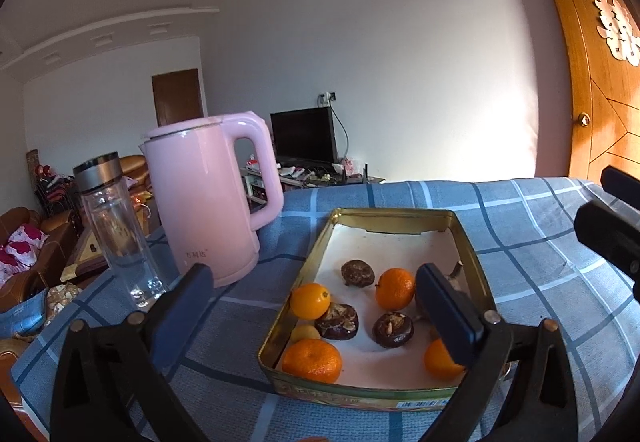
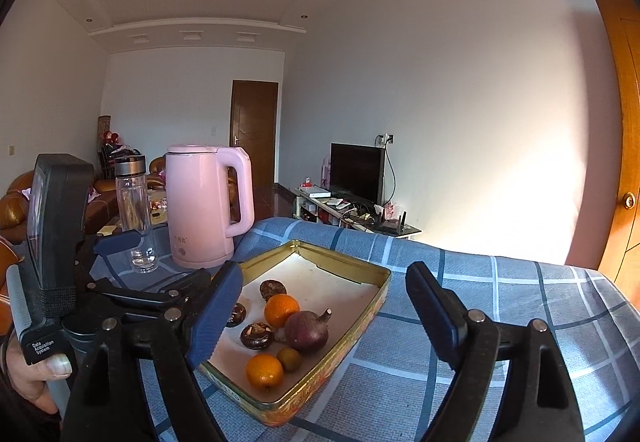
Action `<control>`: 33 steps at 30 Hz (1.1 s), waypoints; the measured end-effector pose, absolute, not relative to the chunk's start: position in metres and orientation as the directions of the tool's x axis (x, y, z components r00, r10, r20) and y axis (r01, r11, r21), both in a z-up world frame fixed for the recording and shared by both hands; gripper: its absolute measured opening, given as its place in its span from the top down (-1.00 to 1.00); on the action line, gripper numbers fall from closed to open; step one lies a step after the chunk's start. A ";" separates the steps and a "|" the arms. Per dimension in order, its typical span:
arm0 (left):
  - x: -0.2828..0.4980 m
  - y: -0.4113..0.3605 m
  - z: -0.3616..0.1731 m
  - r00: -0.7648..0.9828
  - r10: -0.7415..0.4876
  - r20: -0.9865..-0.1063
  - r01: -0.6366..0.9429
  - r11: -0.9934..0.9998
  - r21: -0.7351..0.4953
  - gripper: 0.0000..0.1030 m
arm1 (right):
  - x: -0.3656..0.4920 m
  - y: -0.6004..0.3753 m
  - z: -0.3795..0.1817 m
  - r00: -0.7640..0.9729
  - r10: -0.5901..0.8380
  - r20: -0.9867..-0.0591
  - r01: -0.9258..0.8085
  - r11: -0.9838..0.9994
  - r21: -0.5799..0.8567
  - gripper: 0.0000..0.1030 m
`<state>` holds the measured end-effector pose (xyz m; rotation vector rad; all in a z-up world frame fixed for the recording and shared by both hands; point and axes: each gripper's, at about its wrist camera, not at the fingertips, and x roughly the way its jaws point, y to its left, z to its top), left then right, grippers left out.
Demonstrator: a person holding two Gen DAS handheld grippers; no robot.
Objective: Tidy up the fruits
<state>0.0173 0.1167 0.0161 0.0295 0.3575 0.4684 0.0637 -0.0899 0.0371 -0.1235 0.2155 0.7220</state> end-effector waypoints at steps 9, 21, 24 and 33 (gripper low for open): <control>0.016 0.110 0.020 0.836 0.454 -0.307 -0.435 0.891 0.132 -1.00 | 0.060 -0.098 0.038 0.733 0.644 -0.219 -0.666 0.745 -0.039 -0.66; 0.017 0.115 0.020 0.843 0.428 -0.325 -0.423 0.902 0.090 -1.00 | 0.058 -0.097 0.036 0.728 0.649 -0.222 -0.672 0.739 -0.044 -0.66; 0.018 0.115 0.020 0.847 0.414 -0.335 -0.410 0.908 0.084 -1.00 | 0.058 -0.097 0.036 0.727 0.650 -0.221 -0.673 0.738 -0.045 -0.66; 0.018 0.111 0.019 0.855 0.387 -0.346 -0.385 0.919 0.078 -1.00 | 0.056 -0.101 0.037 0.729 0.650 -0.213 -0.671 0.740 -0.041 -0.66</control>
